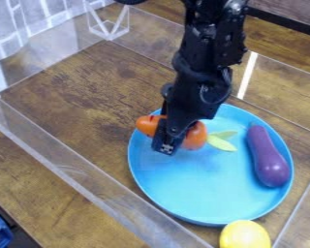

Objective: Put the carrot on the blue tray

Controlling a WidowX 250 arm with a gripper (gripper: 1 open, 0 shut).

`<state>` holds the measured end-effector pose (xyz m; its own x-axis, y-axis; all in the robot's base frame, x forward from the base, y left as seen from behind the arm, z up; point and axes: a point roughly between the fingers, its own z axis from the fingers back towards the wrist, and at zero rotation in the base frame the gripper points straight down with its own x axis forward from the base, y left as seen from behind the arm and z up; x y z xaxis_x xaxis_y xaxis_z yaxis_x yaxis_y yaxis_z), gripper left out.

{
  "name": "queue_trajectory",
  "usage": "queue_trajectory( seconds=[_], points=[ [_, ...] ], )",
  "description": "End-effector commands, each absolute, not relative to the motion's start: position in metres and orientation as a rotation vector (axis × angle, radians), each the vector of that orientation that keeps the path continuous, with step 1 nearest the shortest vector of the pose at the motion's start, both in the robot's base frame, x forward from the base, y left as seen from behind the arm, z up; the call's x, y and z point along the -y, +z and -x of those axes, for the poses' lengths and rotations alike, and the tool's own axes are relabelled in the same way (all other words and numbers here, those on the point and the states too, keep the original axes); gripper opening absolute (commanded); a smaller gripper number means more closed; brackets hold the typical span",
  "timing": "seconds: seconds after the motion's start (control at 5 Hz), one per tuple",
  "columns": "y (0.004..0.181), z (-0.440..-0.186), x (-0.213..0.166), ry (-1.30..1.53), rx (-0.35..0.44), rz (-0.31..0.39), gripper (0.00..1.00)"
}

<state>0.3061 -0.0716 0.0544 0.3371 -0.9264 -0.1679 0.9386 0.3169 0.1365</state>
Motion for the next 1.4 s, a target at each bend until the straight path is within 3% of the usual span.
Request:
queue_trajectory(
  seconds=[0.0,1.2],
  points=[
    [0.086,-0.317,0.083,-1.25,0.041,-0.255,0.0],
    [0.075,-0.317,0.094,-1.315,0.048,-0.231,0.0]
  ],
)
